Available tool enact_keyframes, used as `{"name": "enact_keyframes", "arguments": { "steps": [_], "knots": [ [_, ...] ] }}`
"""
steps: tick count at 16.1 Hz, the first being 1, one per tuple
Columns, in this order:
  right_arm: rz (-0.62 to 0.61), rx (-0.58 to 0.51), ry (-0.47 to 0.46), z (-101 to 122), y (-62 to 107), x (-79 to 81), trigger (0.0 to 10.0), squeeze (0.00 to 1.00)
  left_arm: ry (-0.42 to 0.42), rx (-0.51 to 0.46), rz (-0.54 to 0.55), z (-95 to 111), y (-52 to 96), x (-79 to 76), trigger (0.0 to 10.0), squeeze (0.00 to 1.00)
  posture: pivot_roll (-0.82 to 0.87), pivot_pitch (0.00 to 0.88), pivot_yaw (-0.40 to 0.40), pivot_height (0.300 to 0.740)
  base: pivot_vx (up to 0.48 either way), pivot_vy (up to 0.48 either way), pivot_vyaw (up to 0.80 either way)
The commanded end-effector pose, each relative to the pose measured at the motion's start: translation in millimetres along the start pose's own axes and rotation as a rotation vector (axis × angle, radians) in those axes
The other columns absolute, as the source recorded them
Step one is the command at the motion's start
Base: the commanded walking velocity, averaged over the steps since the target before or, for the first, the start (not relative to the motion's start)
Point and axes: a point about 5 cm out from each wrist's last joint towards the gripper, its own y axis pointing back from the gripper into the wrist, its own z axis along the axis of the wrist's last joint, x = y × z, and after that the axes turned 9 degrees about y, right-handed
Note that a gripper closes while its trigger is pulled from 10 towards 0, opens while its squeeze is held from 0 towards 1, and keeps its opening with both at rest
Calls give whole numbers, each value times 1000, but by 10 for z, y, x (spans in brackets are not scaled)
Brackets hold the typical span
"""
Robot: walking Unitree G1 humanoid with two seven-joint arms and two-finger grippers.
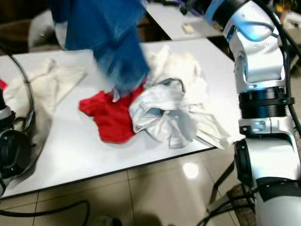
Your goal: Hang hanger
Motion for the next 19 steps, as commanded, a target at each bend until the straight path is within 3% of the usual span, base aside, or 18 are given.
{"name": "enact_keyframes", "arguments": {
  "steps": [1,2,4,6,7,8,9,10,12,14,15,16,19],
  "knots": [
    [-34,15,12,-130,34,29,10000,0,73,-24,-54,-62,86,-134,10000,0,-113,0,21,740,0,0,0],
    [-33,29,13,-197,57,74,10000,0,108,0,-70,-153,152,-203,10000,0,-120,0,26,740,0,0,0],
    [16,85,36,-423,232,267,10000,0,172,205,-82,-644,502,-436,10000,0,-129,0,30,740,0,0,0],
    [249,150,-8,-599,569,603,10000,0,139,583,-2,-1315,1105,-579,10000,0,-131,0,31,740,0,0,0],
    [401,188,-46,-651,793,789,10000,0,97,816,47,-1631,1520,-613,10000,0,-141,0,36,740,0,0,0],
    [527,222,-67,-659,1011,902,10000,0,64,962,55,-1793,1823,-652,10000,0,-150,0,43,740,0,0,0],
    [610,260,-93,-643,1188,917,10000,0,62,1037,81,-1868,1985,-671,10000,0,-159,0,53,740,0,0,0],
    [633,273,-99,-635,1242,910,10000,0,62,1052,88,-1881,2019,-677,10000,0,-159,0,53,740,0,0,0],
    [706,332,-112,-527,1479,763,10000,0,53,1182,-3,-2016,2229,-783,10000,0,-163,0,56,740,0,0,0],
    [689,361,-115,-431,1566,629,10000,0,67,1255,-91,-2110,2367,-924,10000,0,-166,0,60,740,0,0,0],
    [644,392,-107,-378,1611,489,10000,0,138,1272,-89,-2156,2420,-998,10000,0,-169,0,62,740,0,0,0],
    [641,412,-96,-342,1646,424,10000,0,121,1289,-79,-2175,2441,-987,10000,1000,-169,0,62,740,0,0,0],
    [566,430,-64,-247,1677,216,10000,0,106,1389,-215,-2131,2575,-973,10000,1000,-182,0,72,740,0,0,0]
  ]
}}
